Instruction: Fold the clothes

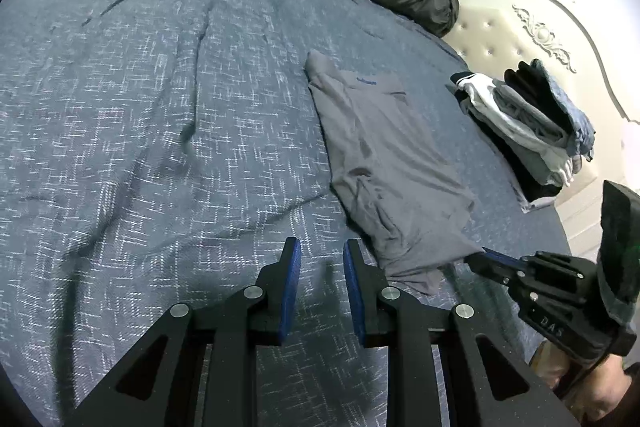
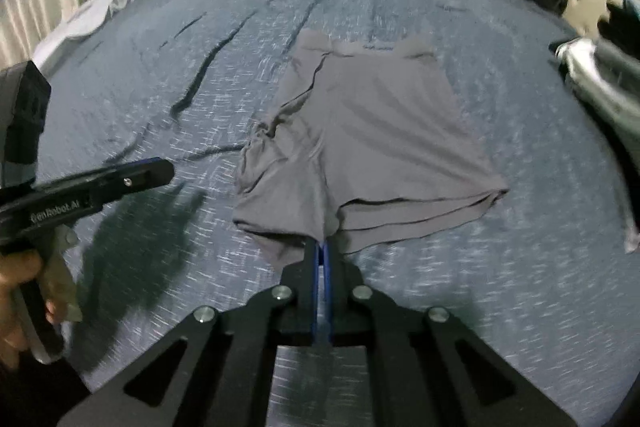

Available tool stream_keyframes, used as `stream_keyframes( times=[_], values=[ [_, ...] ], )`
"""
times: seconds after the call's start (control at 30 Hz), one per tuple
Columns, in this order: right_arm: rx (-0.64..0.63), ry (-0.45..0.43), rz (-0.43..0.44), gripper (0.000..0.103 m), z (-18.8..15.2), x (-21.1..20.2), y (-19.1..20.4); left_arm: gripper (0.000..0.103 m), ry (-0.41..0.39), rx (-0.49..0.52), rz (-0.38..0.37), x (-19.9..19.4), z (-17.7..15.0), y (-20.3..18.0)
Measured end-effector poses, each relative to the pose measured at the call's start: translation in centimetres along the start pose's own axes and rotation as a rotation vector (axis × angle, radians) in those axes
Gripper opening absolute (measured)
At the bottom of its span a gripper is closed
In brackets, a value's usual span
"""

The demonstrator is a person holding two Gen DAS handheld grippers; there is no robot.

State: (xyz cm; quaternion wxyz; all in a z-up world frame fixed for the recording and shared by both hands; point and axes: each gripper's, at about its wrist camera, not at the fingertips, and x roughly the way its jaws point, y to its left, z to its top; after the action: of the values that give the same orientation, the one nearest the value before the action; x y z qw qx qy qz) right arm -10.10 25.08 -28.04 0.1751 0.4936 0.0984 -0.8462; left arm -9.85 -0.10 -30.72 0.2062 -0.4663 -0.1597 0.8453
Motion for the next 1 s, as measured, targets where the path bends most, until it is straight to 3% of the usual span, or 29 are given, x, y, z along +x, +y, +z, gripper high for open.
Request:
stream_keyframes(
  times=[0.13,0.27,0.57,0.73,0.8,1.0],
  values=[
    [-0.142,0.043,-0.039,0.002,-0.6,1.0,2.1,0.024,-0.001,-0.007,0.002,-0.1,0.1,0.3],
    [-0.192,0.109,-0.048,0.002,-1.5,3.0,3.2,0.024,-0.002,-0.006,0.003,0.0,0.2,0.4],
    [0.016,0.091,0.151,0.009,-1.1,0.7,-1.7,0.024,0.0,-0.011,0.003,0.5,0.8,0.6],
    [0.141,0.014,0.151,0.02,1.0,-0.8,-6.7,0.025,0.003,-0.027,-0.006,1.3,1.6,0.5],
    [0.171,-0.002,0.149,0.021,1.9,-0.7,-8.4,0.033,0.002,-0.031,-0.011,1.7,2.0,0.2],
    [0.224,-0.036,0.159,0.027,5.3,0.5,-11.7,0.033,0.01,-0.047,-0.023,3.6,3.9,-0.3]
  ],
)
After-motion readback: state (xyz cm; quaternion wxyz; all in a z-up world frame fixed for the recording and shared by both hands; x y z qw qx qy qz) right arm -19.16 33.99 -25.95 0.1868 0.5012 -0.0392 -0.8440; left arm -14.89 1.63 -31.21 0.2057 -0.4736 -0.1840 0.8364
